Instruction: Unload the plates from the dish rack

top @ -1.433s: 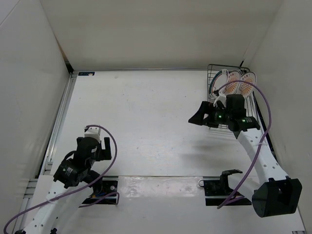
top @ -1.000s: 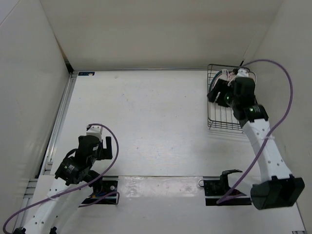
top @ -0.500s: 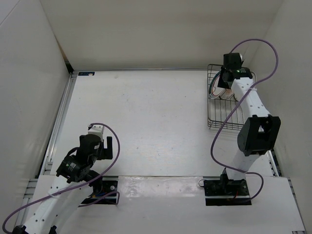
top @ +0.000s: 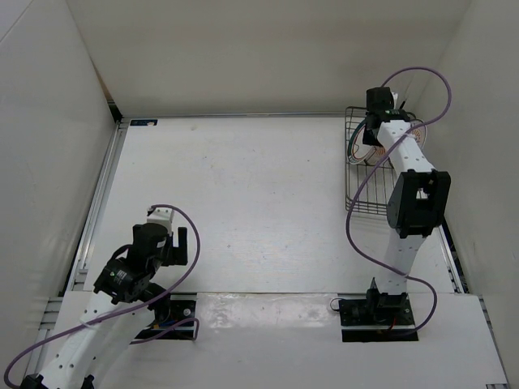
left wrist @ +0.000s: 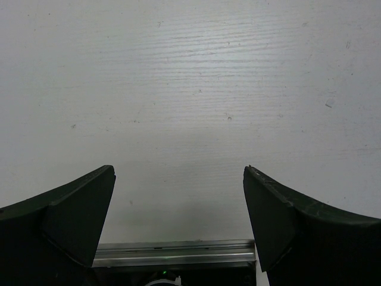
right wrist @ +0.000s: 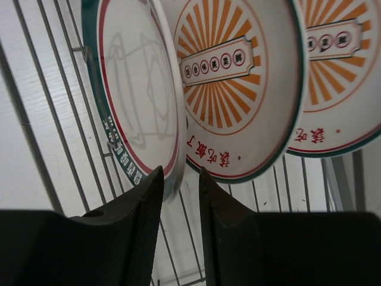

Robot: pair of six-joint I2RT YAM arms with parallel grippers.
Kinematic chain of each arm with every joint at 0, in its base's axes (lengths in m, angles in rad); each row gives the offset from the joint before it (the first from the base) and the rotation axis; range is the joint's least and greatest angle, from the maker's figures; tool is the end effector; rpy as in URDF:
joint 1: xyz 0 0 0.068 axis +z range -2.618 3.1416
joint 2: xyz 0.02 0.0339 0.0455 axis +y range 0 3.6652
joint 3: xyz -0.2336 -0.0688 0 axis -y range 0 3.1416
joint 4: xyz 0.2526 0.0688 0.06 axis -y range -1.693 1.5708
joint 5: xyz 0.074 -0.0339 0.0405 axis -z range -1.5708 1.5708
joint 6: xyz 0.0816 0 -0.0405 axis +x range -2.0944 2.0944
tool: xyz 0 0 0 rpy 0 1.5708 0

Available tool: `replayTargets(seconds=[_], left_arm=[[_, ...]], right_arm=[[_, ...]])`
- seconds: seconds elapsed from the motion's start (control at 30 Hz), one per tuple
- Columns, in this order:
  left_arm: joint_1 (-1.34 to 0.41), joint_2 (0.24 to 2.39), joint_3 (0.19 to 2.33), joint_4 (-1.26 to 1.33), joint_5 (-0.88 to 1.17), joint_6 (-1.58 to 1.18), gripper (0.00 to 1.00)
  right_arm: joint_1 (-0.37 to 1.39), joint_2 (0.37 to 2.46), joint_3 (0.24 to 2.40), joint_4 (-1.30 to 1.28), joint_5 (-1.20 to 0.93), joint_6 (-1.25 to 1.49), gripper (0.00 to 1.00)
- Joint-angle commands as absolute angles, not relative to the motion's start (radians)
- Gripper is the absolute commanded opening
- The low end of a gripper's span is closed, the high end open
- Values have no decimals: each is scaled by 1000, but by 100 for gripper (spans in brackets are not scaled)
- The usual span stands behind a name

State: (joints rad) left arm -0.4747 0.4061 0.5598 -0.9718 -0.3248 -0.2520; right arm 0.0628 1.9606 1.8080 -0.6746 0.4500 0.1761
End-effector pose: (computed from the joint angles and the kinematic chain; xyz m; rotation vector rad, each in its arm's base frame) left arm 0.1447 -0.0451 0.1933 0.1090 2.3323 0.0296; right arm 0.4687 -0.0061 0.2419 0.3385 2.3076 -0.4200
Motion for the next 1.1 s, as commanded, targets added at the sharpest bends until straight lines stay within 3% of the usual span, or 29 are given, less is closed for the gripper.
replayTargets(seconds=[0.0,0.1,0.2,0.23,0.3,0.67,0.83,0.97,1.07], left_arm=[[-471,423,555,-968,-318,-247,100],[-472,431,558,-968,-314,-247,100],[-474,433,558,-971,-318,-247,100],[-472,436,558,-971,-316,-247,100],[-472,443,561,-977,-318,-247,100],[-471,459,566,-980,-316,-247,100],[-472,462,569,-986,-321,-252,100],[-474,463,571,-991,-331,-255,100],[-472,463,574,-991,-337,-259,100]], right_arm=[[52,1986,1850,-644,459,190,34],[54,2028,1862,-641,439,204,33],[54,2051,1882,-643,431,209,15],[51,2051,1882,-647,437,204,4],[54,2048,1885,-667,454,195,0],[58,1895,1864,-730,534,169,0],[77,1745,1910,-686,670,173,0],[89,1591,1862,-604,487,187,0],[106,1543,1855,-635,160,277,0]])
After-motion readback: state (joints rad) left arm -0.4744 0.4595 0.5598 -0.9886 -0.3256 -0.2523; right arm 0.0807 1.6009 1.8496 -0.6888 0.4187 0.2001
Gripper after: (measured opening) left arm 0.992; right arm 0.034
